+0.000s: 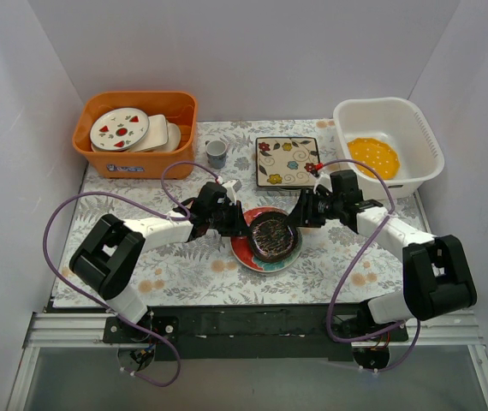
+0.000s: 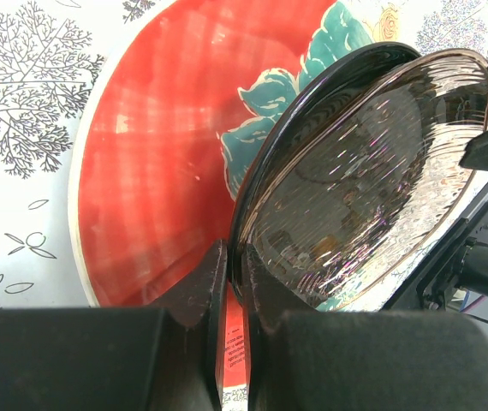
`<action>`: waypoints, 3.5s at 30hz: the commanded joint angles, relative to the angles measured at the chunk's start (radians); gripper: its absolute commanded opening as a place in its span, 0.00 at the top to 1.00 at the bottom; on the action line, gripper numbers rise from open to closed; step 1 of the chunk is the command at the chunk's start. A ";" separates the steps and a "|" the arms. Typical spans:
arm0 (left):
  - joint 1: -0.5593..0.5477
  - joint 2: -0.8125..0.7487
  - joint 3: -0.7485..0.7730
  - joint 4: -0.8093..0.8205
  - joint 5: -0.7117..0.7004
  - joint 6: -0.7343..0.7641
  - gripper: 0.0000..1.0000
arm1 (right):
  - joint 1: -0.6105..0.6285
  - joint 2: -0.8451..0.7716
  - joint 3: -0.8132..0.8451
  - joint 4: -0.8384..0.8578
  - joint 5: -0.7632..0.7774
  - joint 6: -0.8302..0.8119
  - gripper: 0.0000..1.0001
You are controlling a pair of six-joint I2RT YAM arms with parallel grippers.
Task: Place the plates into the plastic bin on the countertop
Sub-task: Pick up the plate at the center of the board.
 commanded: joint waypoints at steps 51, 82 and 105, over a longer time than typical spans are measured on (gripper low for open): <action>-0.004 -0.149 -0.013 -0.053 -0.070 0.038 0.07 | 0.050 0.055 0.047 0.028 -0.039 0.003 0.99; -0.004 -0.360 -0.032 -0.069 -0.262 0.068 0.02 | 0.049 0.064 0.181 -0.006 -0.019 0.003 0.99; -0.004 -0.463 -0.062 -0.052 -0.285 0.073 0.02 | -0.040 0.168 0.394 -0.096 0.034 -0.033 0.99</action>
